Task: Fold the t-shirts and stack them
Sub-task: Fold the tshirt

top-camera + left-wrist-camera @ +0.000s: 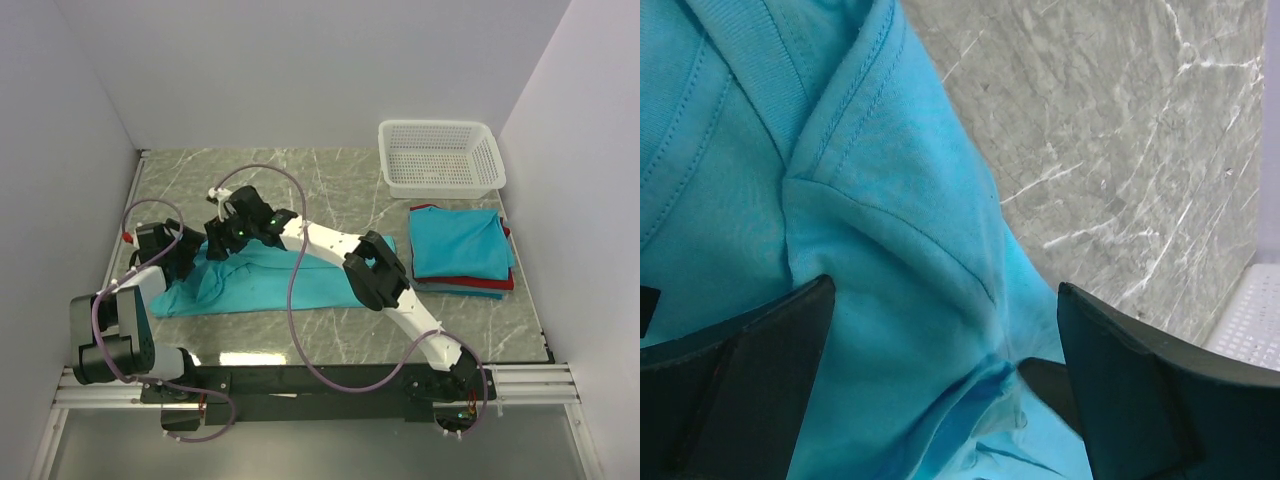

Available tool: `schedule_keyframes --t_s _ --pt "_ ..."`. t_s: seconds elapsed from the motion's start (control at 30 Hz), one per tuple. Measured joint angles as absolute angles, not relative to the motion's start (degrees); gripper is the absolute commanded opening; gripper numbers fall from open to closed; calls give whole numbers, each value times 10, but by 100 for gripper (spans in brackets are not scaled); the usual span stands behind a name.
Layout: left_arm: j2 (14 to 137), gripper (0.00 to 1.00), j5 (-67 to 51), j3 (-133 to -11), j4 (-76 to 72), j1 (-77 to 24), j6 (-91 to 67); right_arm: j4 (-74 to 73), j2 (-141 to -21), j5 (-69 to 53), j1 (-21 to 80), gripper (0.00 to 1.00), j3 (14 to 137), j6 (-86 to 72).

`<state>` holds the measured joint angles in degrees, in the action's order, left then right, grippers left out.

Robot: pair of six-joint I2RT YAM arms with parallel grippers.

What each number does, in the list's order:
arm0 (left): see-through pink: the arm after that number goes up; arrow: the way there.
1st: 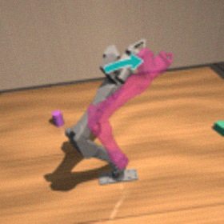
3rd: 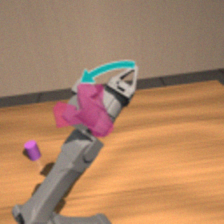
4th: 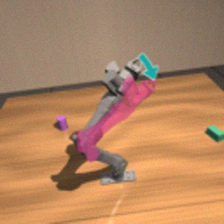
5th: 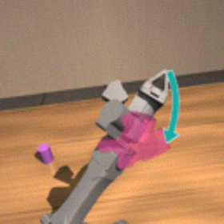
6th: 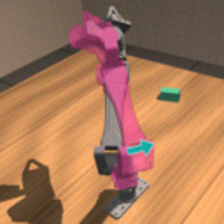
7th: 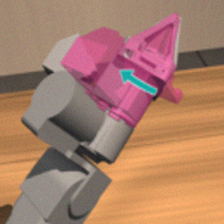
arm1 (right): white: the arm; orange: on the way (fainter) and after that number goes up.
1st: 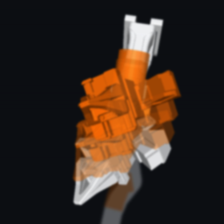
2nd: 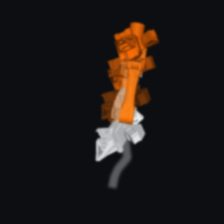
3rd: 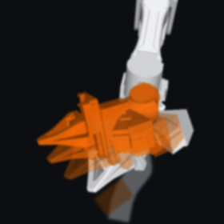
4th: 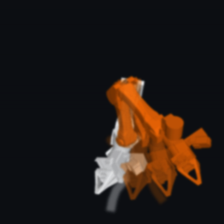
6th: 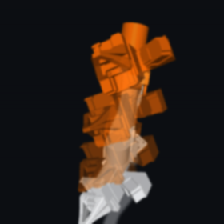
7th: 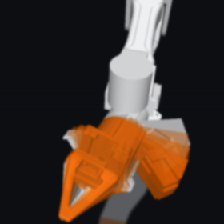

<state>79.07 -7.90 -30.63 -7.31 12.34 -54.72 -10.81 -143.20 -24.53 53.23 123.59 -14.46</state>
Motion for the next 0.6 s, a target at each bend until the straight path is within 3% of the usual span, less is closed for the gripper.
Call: schedule_keyframes --t_s 0.1,0.2,0.4,0.47,0.53,0.6 --pt "790 99 -82 -306 -73 126 -547 -110 -1438 -267 532 64 1223 -135" --pt "789 99 -84 -305 -72 128 -547 -116 -1439 -277 532 54 1218 -124" --pt "784 99 -83 -305 -64 129 -547 -107 -1437 -276 532 20 1200 -110" --pt "782 99 -83 -305 -60 130 -547 -104 -1436 -272 532 15 1182 -107" --pt "780 99 -81 -305 -56 130 -546 -110 -1436 -265 532 3 1168 -103" --pt "778 99 -79 -305 -51 130 -545 -112 -1435 -260 532 0 1165 -100"
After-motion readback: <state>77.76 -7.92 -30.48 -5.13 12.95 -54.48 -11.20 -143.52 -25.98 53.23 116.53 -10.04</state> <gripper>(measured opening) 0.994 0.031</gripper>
